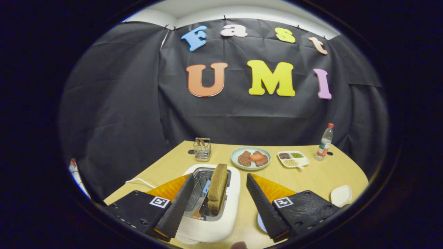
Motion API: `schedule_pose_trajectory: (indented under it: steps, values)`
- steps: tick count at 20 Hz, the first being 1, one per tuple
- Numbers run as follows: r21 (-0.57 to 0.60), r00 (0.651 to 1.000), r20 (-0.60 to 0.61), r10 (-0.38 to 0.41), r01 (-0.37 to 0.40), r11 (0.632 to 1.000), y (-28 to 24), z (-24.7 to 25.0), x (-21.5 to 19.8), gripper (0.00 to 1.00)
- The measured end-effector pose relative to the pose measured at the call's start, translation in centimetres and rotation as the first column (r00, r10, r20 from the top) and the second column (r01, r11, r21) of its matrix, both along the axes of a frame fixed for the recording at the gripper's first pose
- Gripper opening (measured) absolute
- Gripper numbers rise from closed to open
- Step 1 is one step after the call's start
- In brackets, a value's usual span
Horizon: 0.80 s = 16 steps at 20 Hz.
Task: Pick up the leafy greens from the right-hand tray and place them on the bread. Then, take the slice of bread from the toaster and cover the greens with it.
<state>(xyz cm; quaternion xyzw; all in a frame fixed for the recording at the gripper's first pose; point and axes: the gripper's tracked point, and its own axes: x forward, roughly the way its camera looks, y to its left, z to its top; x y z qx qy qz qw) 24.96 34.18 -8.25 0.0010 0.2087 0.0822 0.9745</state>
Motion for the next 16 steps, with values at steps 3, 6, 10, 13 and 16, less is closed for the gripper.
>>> schedule_pose_trajectory:
  steps: [3, 6, 10, 13, 16]
  values:
    - [0.001, 0.999, -0.040, -0.018, 0.018, 1.000, 0.4, -1.2, 0.9, 0.71]
    - [-0.017, 0.998, -0.058, -0.035, 0.034, 0.999, 0.4, -1.9, 1.4, 0.45]
    - [0.014, 0.997, -0.076, -0.023, 0.024, 1.000, 0.7, -1.9, 1.1, 0.17]
    - [0.033, 0.998, -0.058, -0.005, 0.007, 0.999, 0.8, -1.0, 0.9, 0.01]
    - [0.072, 1.000, -0.016, 0.006, -0.005, 0.997, 0.4, 1.6, 0.3, 0.01]
